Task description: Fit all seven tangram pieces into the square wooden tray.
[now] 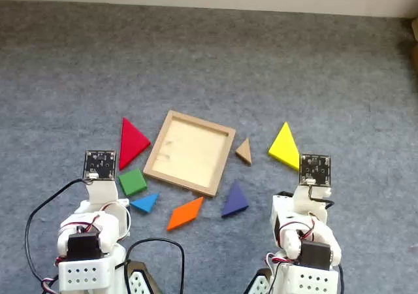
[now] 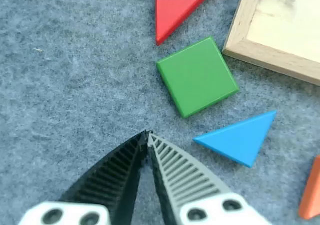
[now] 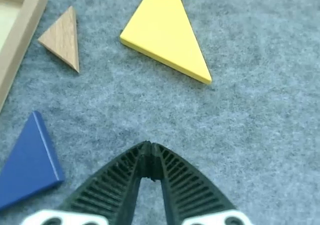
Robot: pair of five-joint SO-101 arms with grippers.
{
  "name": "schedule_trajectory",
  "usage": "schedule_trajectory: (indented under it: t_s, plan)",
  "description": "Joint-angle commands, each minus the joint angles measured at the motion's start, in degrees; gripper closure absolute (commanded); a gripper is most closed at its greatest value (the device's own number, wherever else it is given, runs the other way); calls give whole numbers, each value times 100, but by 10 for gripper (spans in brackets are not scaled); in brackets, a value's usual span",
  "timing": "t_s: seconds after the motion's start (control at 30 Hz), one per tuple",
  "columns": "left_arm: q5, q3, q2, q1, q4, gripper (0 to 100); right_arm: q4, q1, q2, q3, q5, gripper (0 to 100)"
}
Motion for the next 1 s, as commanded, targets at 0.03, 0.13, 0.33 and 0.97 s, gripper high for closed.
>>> schedule_trajectory:
  t_s: [0.03,0.13,0.33,0.97]
  plan:
    - [-44,110,-180,-4,35,986,-84,-4,31,-1244,44,990]
    - [-44,110,-180,-4,35,986,-84,-40,40,-1859,44,990]
    - [-44,110,-180,-4,35,986,-127,-48,1209,-2879,44,991]
    - [-44,110,-180,-4,35,986,-971,-514,8945,-6607,79,926]
